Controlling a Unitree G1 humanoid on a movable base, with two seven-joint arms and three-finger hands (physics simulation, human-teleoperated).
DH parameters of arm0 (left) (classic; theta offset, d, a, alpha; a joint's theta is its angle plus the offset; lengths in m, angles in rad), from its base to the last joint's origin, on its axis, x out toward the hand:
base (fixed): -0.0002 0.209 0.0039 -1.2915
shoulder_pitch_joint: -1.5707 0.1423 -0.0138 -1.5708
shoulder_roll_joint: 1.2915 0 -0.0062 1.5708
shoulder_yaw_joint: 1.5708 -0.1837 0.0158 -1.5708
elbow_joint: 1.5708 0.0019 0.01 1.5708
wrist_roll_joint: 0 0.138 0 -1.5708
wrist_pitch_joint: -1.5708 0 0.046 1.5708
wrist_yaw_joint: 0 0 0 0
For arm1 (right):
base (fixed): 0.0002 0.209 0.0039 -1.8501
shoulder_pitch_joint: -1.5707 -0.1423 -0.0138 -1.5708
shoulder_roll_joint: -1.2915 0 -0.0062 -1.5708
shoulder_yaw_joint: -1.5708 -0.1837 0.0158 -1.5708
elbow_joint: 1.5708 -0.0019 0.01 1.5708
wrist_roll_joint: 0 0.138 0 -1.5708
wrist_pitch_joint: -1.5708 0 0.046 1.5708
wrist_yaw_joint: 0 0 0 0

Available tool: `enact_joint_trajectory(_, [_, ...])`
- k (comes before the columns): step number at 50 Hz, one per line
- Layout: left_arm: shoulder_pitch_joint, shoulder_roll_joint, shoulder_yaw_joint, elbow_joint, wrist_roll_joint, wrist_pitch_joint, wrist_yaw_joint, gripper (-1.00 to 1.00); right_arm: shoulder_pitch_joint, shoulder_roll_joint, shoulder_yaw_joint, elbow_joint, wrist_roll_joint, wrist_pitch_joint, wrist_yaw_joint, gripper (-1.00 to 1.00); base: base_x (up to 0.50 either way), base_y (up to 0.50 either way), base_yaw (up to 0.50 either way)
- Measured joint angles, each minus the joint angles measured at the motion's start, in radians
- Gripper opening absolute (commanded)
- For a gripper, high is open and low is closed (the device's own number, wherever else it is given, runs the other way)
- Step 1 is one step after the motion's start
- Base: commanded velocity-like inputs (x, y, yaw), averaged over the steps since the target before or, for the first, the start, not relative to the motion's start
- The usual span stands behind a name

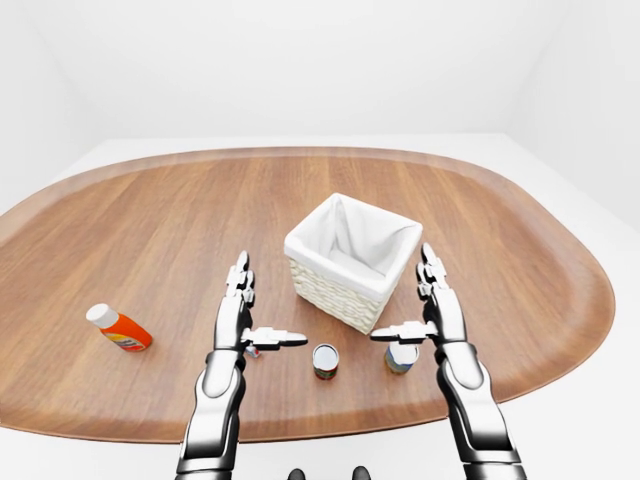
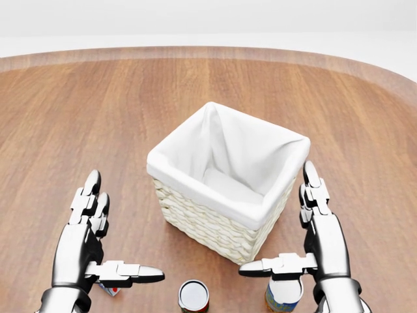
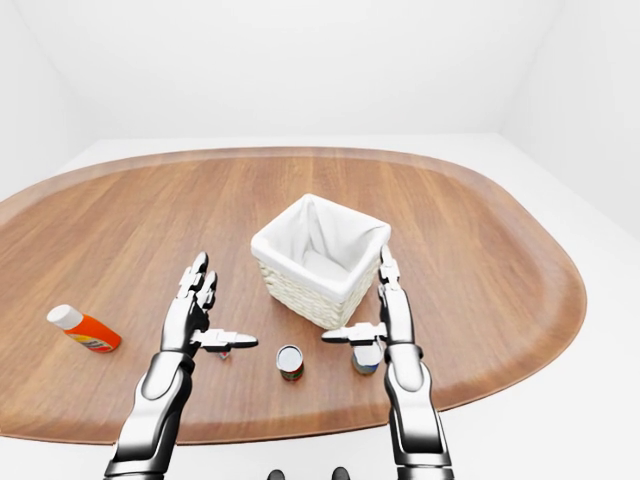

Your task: Pick up the alphabet soup and the cream cheese box, and put them in the basket.

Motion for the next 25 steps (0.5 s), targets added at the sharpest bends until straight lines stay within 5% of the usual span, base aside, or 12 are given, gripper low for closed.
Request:
enact_joint_trajectory(5, [0.010,0.000,0.000,-0.003,0.000,0.002,-0.001,1.00,0.011,-0.001,-0.005,-0.015,0.009,0.015,0.001,1.00,0.49,0.00,0.00])
enact_joint_trajectory(25, [0.002,-0.010,-0.003,-0.004,0.000,0.003,-0.004,1.00,0.036,-0.011,-0.010,-0.077,0.007,0.060,0.012,1.00,-0.01,-0.11,0.00])
